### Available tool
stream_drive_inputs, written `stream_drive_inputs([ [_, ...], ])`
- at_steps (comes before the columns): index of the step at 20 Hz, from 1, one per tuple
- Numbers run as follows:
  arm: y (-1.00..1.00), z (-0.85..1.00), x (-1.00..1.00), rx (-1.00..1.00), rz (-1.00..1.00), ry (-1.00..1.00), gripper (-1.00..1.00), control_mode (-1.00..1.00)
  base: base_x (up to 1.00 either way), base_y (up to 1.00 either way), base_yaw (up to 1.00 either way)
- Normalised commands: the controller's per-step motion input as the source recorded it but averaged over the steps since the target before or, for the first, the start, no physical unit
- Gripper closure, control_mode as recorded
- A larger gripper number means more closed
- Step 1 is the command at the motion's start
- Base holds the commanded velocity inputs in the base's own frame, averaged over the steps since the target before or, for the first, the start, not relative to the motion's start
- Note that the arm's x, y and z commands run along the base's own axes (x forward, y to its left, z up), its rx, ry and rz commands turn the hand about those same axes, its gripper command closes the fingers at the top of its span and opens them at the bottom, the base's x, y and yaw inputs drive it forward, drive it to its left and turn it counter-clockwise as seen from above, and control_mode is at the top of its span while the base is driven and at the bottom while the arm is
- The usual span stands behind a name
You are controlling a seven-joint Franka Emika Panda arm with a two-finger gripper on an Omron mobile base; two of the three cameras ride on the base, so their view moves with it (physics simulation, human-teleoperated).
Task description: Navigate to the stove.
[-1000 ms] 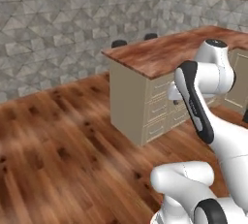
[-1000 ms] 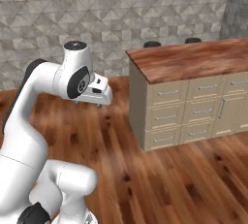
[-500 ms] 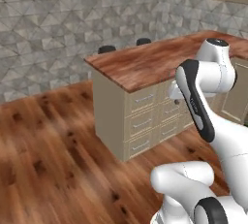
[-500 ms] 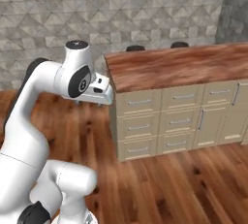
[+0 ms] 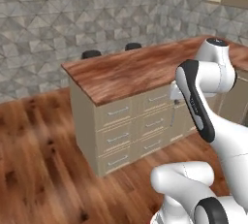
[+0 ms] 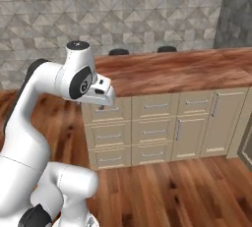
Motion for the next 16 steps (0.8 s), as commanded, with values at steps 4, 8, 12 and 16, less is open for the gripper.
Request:
stream_drive_inputs([
  [4,0.0,0.0,0.0,0.0,0.0,0.0,-1.0,1.0,0.55,-1.0,0.12],
  [8,0.0,0.0,0.0,0.0,0.0,0.0,-1.0,1.0,0.58,-0.98,0.2],
  [12,0.0,0.0,0.0,0.0,0.0,0.0,-1.0,1.0,0.75,-0.87,0.25],
  [16,0.0,0.0,0.0,0.0,0.0,0.0,-1.0,1.0,0.76,-0.91,0.28],
])
